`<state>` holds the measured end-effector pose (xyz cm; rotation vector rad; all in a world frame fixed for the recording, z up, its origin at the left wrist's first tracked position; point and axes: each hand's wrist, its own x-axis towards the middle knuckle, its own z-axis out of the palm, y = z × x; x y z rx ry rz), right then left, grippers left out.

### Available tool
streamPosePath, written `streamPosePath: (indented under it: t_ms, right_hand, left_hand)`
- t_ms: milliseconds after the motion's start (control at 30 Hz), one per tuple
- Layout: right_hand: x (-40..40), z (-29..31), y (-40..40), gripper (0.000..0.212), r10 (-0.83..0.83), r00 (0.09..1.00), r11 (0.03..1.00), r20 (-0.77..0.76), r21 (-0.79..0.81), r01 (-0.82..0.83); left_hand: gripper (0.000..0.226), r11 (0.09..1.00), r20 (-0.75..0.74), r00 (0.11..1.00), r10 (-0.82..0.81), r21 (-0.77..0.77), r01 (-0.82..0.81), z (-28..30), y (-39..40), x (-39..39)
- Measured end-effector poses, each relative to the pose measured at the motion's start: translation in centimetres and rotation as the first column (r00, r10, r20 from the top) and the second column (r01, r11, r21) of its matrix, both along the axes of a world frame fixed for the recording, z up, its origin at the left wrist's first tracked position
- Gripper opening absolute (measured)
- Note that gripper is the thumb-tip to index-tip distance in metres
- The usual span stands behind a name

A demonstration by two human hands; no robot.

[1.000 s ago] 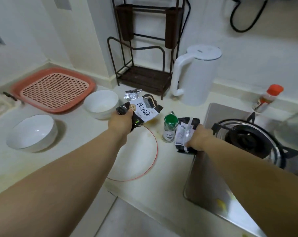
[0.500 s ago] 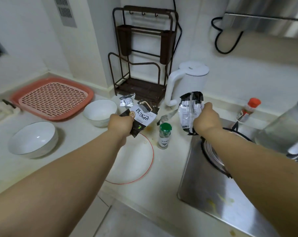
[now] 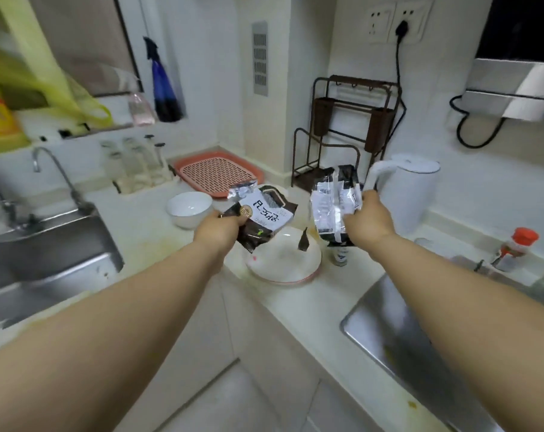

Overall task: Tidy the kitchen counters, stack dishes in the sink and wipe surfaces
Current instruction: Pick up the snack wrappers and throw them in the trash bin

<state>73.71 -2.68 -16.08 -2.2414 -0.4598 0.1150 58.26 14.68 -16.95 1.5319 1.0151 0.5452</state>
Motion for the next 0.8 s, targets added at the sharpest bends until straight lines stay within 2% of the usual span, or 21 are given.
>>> streamPosePath:
  t_ms: [133,233,333,433,500,700,800]
  right_hand:
    - [-5.4,-1.3,1.8,0.032,0.142,0.98,0.988,-0.137,-0.039,-0.149]
    - [-9.8,-1.0,4.4,0.03,0.282,0.93,0.958,-0.235,0.018,-0.286]
    - [-16.1,-0.9,8.2,0.037,0.448,0.833,0.891,-0.325,0.083,-0.447]
    - [-22.4,-1.1,11.1,0.031,0.563,0.738,0.805,-0.371,0.046,-0.591]
    - [-26.7,-1.3,13.0,0.031,0.617,0.687,0.752,-0.384,0.031,-0.658]
    - [-40.5,-4.2,18.3,0.032,0.736,0.526,0.581,-0.427,-0.002,-0.814]
    - [-49.0,-6.2,20.1,0.023,0.73,0.471,0.519,-0.495,-0.047,-0.854]
  left_hand:
    - [0.02,0.993,-0.063,0.992,0.112,-0.022,-0.114,-0.9,-1.3,-8.7]
    - [0.017,0.97,-0.068,0.971,0.228,-0.074,-0.233,-0.4,-0.9,-14.9]
    - [0.013,0.923,-0.066,0.928,0.366,-0.105,-0.371,-0.3,-0.3,-22.8]
    - [0.002,0.876,-0.091,0.883,0.46,-0.113,-0.468,-0.3,0.1,-30.0]
    - [0.009,0.838,-0.118,0.847,0.518,-0.125,-0.53,-0.6,0.2,-34.6]
    - [0.018,0.707,-0.175,0.737,0.653,-0.21,-0.675,-3.4,0.7,-48.7]
    - [0.014,0.659,-0.22,0.697,0.683,-0.227,-0.717,-5.7,1.6,-56.4]
